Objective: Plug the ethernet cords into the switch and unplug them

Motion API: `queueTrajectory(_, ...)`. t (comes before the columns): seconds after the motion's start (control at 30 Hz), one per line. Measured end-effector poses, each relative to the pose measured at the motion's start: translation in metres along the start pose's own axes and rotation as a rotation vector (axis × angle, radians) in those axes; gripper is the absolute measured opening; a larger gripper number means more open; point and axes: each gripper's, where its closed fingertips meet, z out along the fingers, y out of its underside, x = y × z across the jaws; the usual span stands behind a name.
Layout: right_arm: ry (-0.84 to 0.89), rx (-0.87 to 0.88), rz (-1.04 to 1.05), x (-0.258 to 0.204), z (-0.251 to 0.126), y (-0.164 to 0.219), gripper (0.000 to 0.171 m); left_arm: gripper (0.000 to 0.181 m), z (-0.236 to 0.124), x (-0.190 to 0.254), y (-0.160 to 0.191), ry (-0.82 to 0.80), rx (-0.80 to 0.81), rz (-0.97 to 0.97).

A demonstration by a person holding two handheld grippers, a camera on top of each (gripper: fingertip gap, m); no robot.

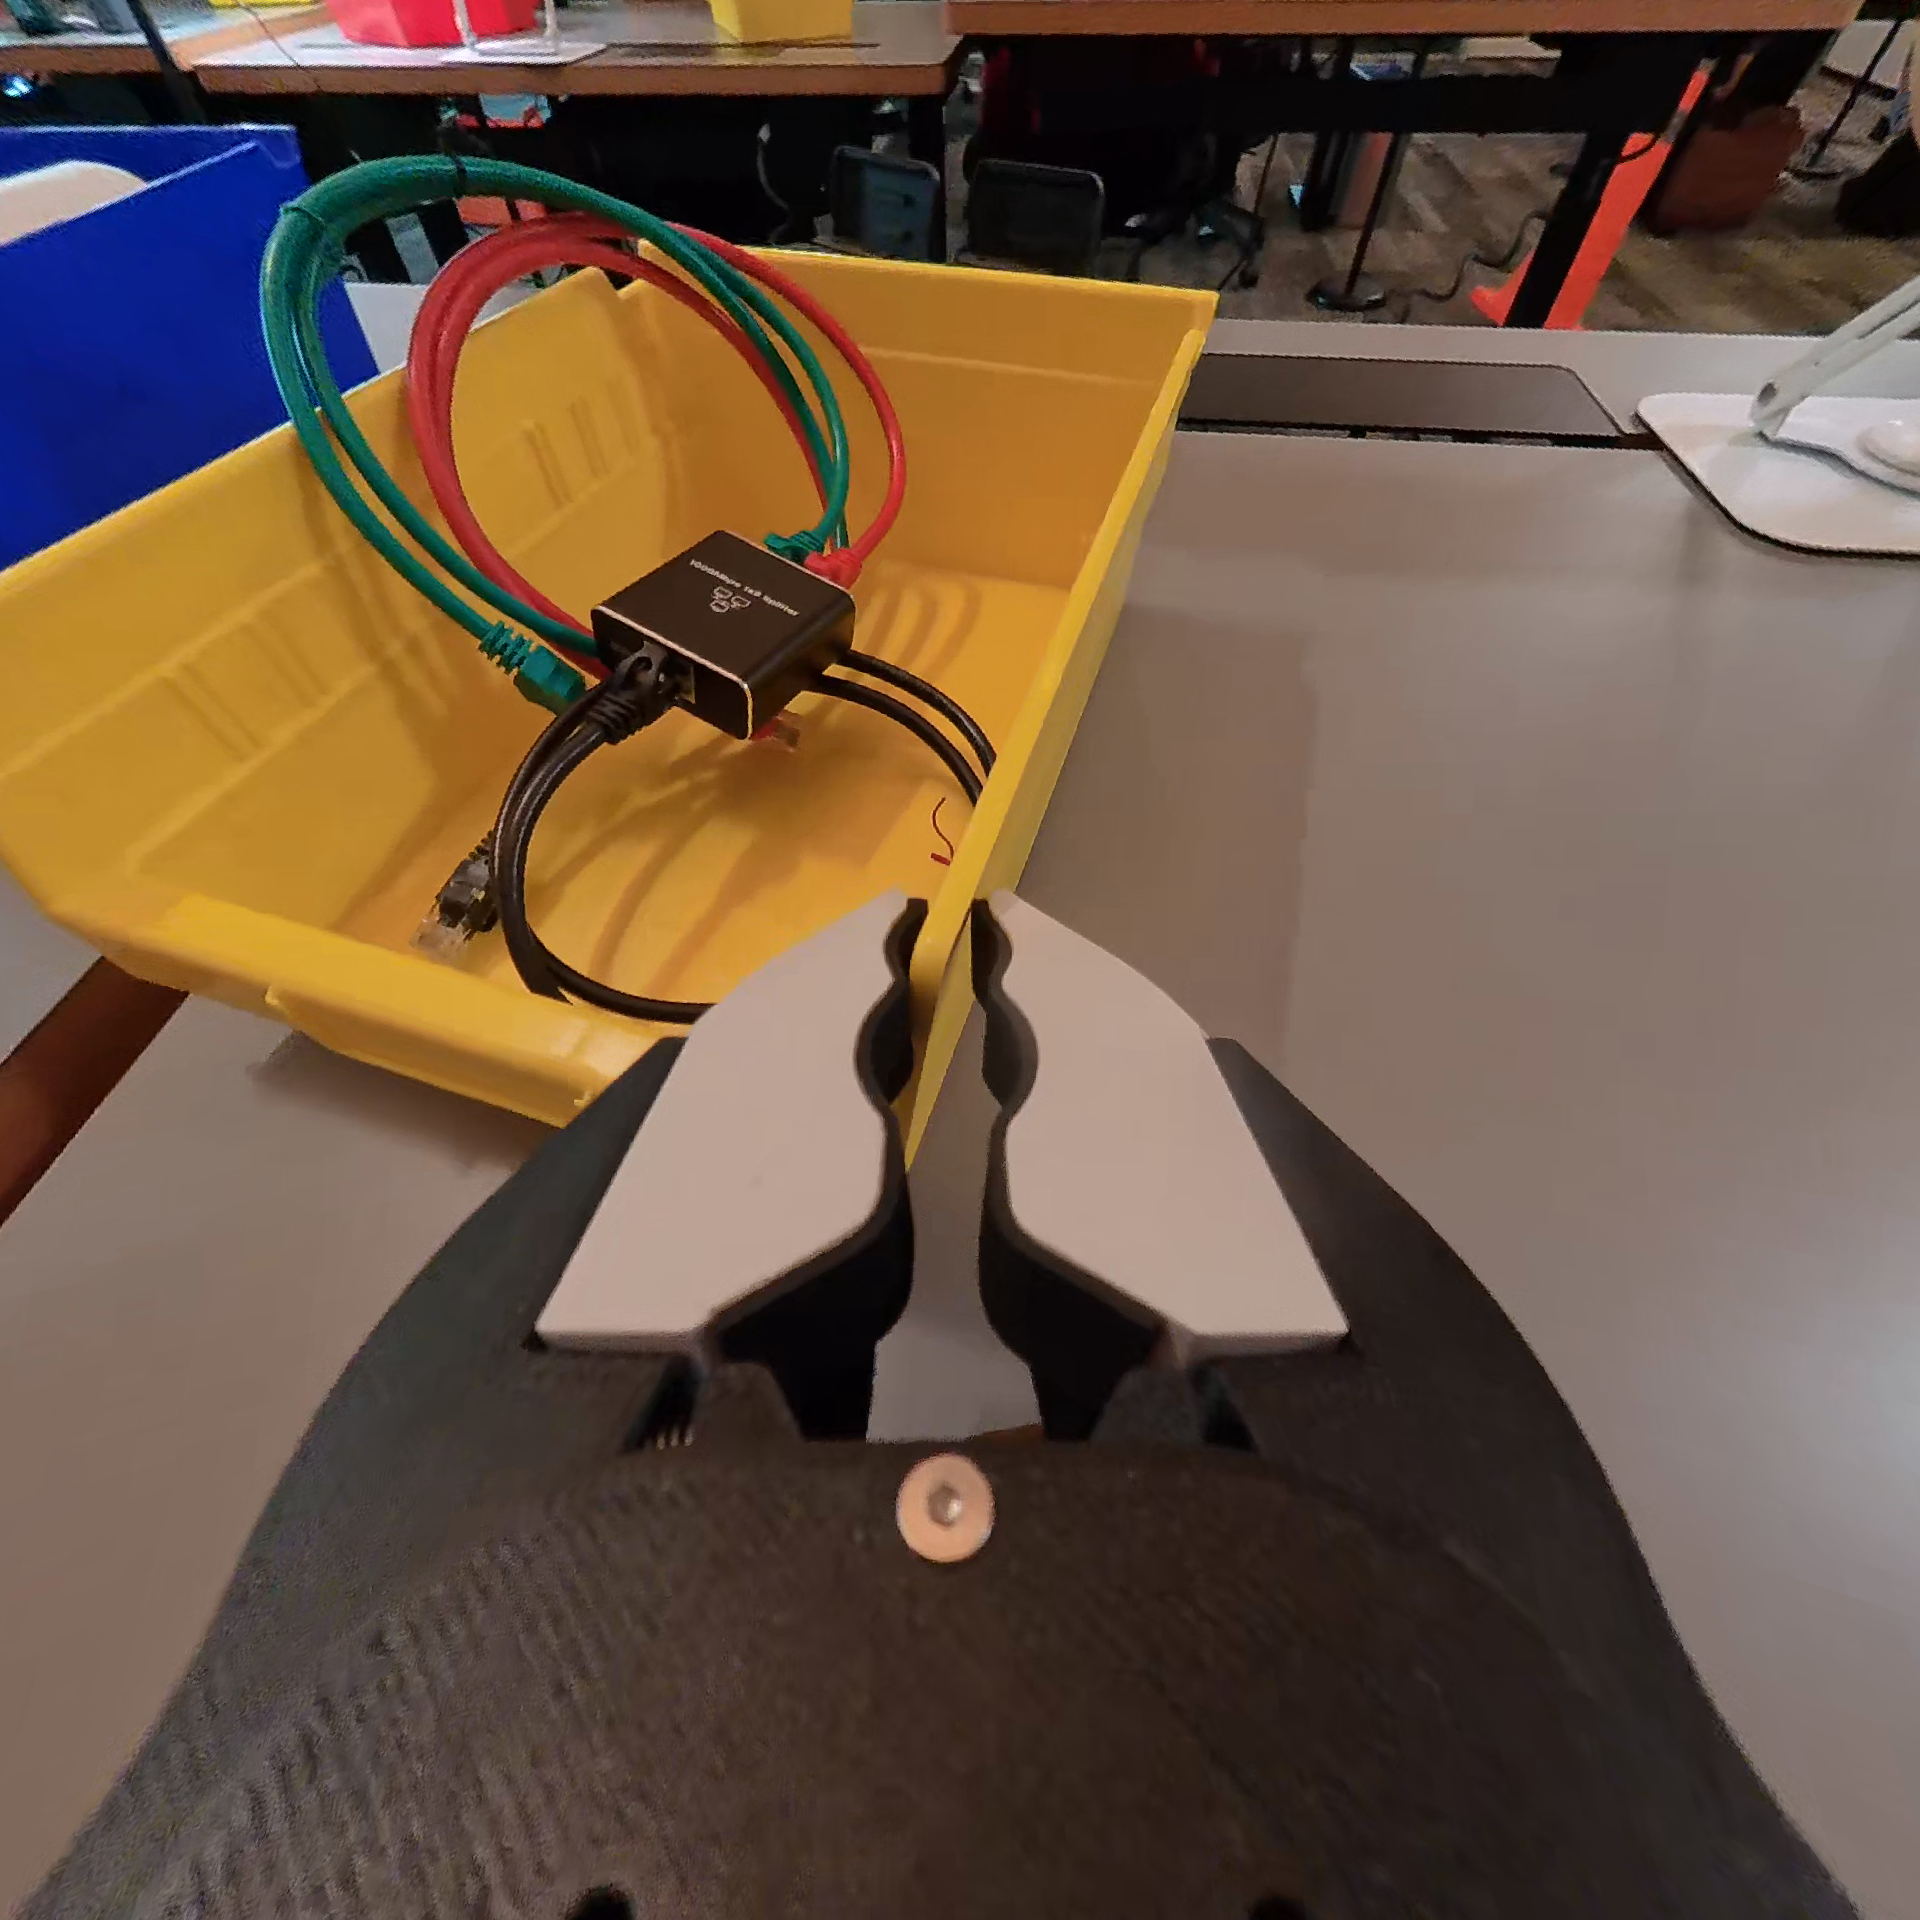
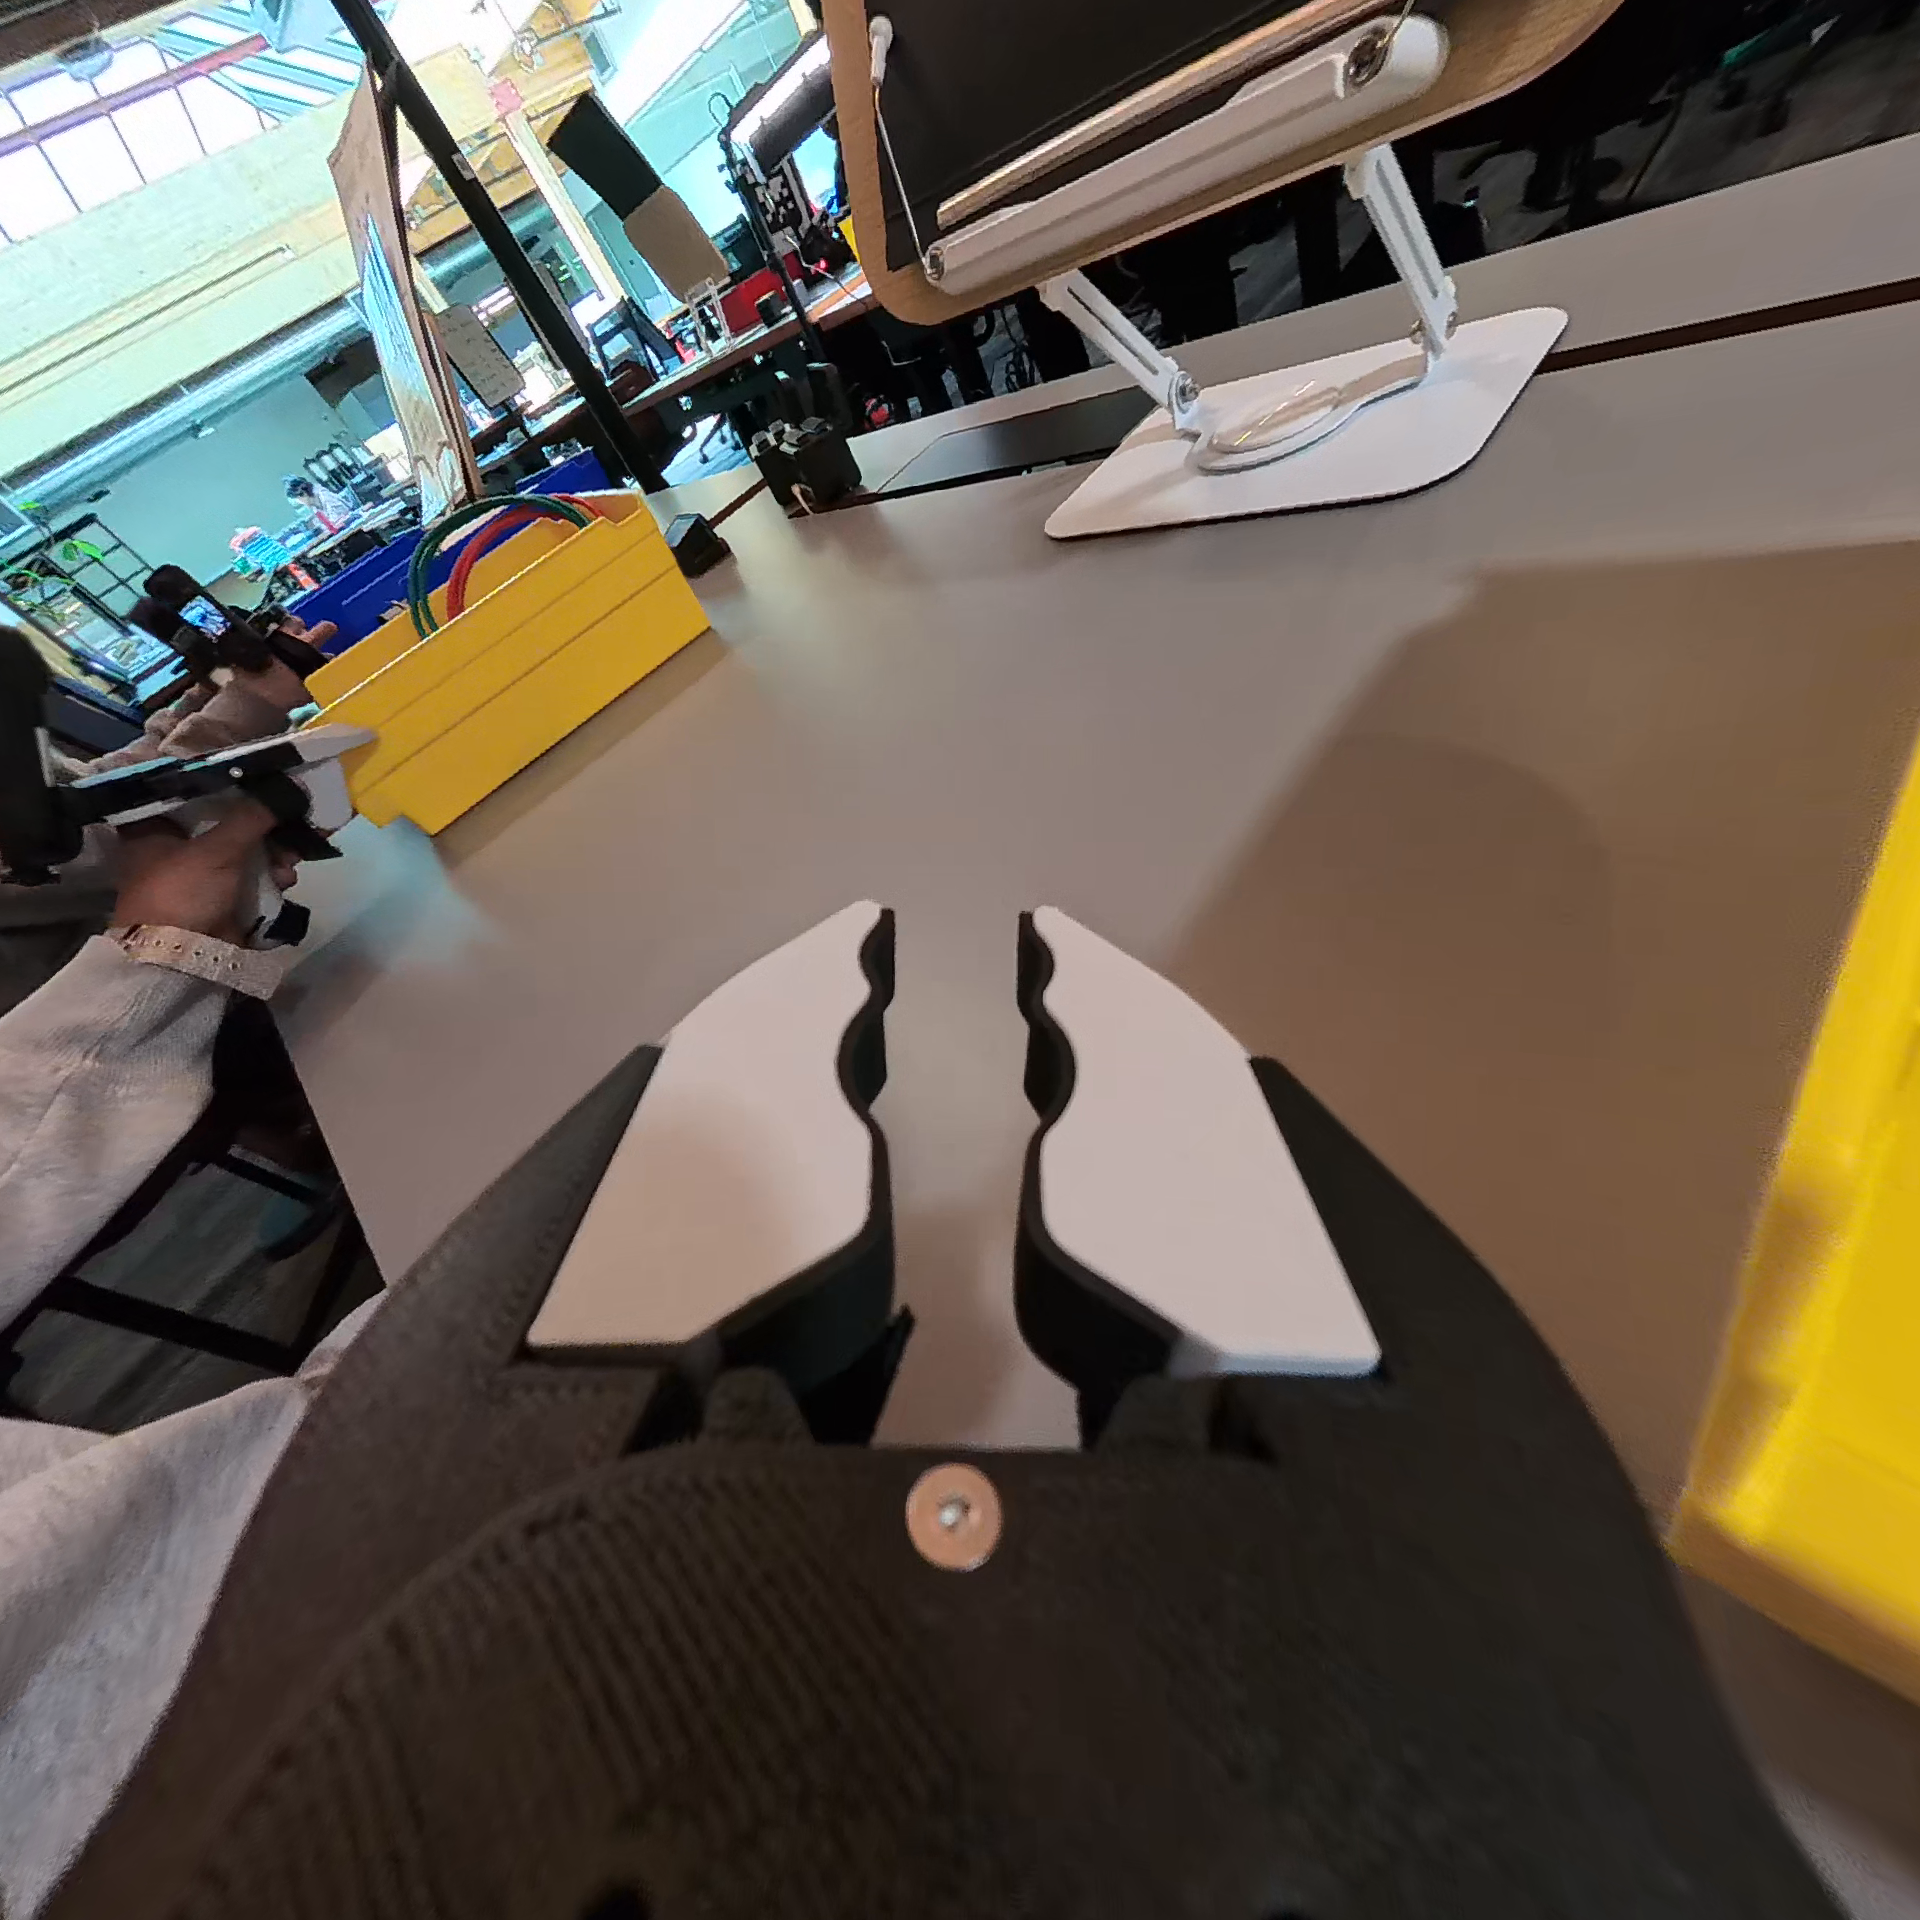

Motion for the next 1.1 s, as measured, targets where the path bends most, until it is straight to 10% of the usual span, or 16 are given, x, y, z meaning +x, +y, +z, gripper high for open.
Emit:
queueTrajectory(0.4,-0.036,-0.019,0.023,-0.003,0.011,0.002,0.023,0.007,-0.001,0.040,0.000,0.097,0.010,0.215)
queueTrajectory(0.77,-0.036,-0.004,0.056,0.000,0.008,0.000,0.023,0.017,-0.043,0.001,-0.057,0.222,0.245,-0.164)
queueTrajectory(0.97,-0.053,0.043,0.109,0.003,0.010,-0.009,0.022,0.092,0.010,-0.039,-0.059,0.076,0.045,-0.036)
queueTrajectory(1.1,-0.013,0.028,0.036,0.003,0.013,-0.009,0.022,0.078,0.068,-0.042,-0.043,0.041,-0.190,0.205)
